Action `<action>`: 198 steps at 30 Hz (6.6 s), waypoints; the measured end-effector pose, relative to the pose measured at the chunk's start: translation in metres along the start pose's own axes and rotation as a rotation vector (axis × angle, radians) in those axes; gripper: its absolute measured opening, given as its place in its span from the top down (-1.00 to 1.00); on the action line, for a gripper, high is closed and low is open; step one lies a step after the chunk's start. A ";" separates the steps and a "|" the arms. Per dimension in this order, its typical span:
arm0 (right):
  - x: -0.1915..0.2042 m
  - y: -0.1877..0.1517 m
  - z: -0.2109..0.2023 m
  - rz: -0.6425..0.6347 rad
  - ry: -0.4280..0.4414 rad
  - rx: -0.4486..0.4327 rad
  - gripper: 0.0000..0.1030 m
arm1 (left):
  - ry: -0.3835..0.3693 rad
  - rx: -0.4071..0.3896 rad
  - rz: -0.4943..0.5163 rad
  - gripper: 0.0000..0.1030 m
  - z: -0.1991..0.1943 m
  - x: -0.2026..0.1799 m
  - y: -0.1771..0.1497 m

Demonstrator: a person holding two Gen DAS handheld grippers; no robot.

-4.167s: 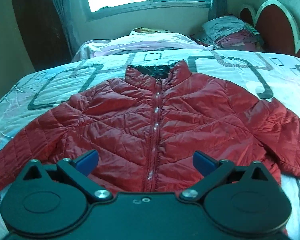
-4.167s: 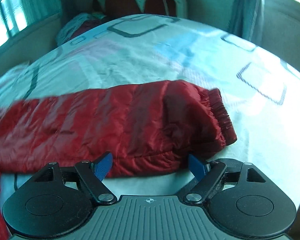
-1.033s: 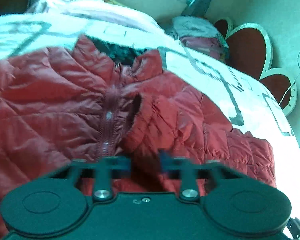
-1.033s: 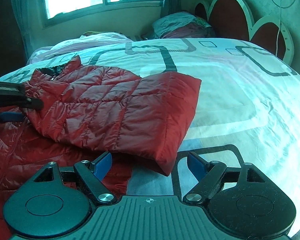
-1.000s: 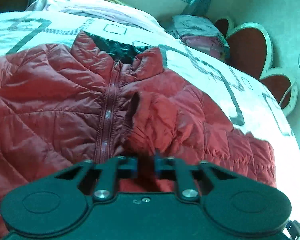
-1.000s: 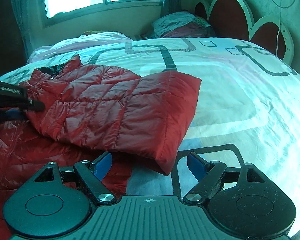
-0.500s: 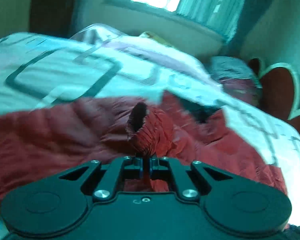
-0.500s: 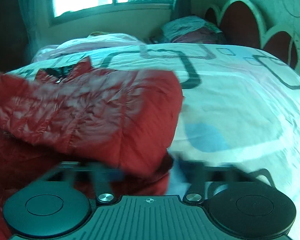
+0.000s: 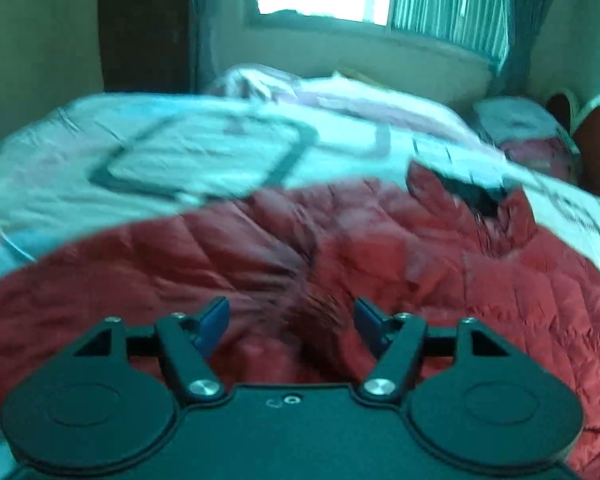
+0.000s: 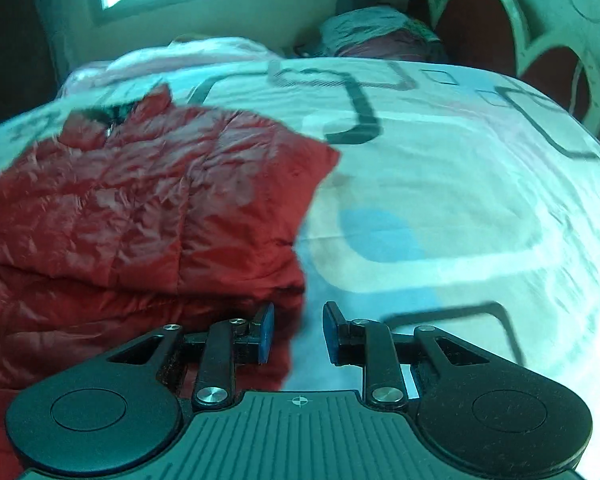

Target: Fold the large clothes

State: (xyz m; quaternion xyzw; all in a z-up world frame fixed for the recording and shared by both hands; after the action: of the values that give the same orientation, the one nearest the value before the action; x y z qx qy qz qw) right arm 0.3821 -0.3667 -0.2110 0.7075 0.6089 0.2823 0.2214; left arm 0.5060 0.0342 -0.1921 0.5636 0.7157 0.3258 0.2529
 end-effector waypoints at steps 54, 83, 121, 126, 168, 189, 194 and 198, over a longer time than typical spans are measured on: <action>0.079 0.043 0.066 -0.224 0.097 -0.037 0.51 | 0.005 0.096 0.194 -0.21 0.028 -0.060 -0.003; 0.218 0.012 0.093 -0.396 0.174 0.003 0.51 | 0.358 0.192 -0.467 -0.49 -0.098 0.296 -0.094; 0.156 0.037 0.054 -0.114 0.156 -0.035 0.50 | -0.419 -0.082 -0.069 0.91 -0.072 -0.010 0.061; 0.114 0.037 0.044 -0.066 0.134 -0.042 0.50 | -0.512 0.009 0.131 0.91 -0.050 -0.119 0.015; 0.073 0.052 0.039 0.013 0.109 -0.055 0.65 | 0.058 -0.037 0.317 0.37 -0.002 0.031 -0.037; 0.071 0.077 0.024 0.000 0.013 -0.166 -0.14 | -0.147 -0.046 0.215 0.00 -0.024 0.023 0.015; 0.099 0.079 0.051 -0.068 0.041 -0.152 -0.13 | -0.147 -0.022 0.194 0.16 0.019 -0.001 0.020; 0.100 0.070 0.086 -0.102 0.002 -0.105 -0.13 | -0.103 -0.003 0.232 0.14 0.049 -0.008 0.011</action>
State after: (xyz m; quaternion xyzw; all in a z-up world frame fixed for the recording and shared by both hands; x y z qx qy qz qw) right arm 0.5012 -0.2765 -0.2155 0.6626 0.6289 0.3028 0.2716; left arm 0.5510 0.0375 -0.2162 0.6582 0.6312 0.3248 0.2506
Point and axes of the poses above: each gripper's, at about its wrist camera, not at the fingertips, and z roughly the way its jaws point, x to its left, y to its top, the point moved 8 cm from there along z, roughly the way its jaws point, and after that the axes turned 4 degrees about y, right-handed, at the moved point
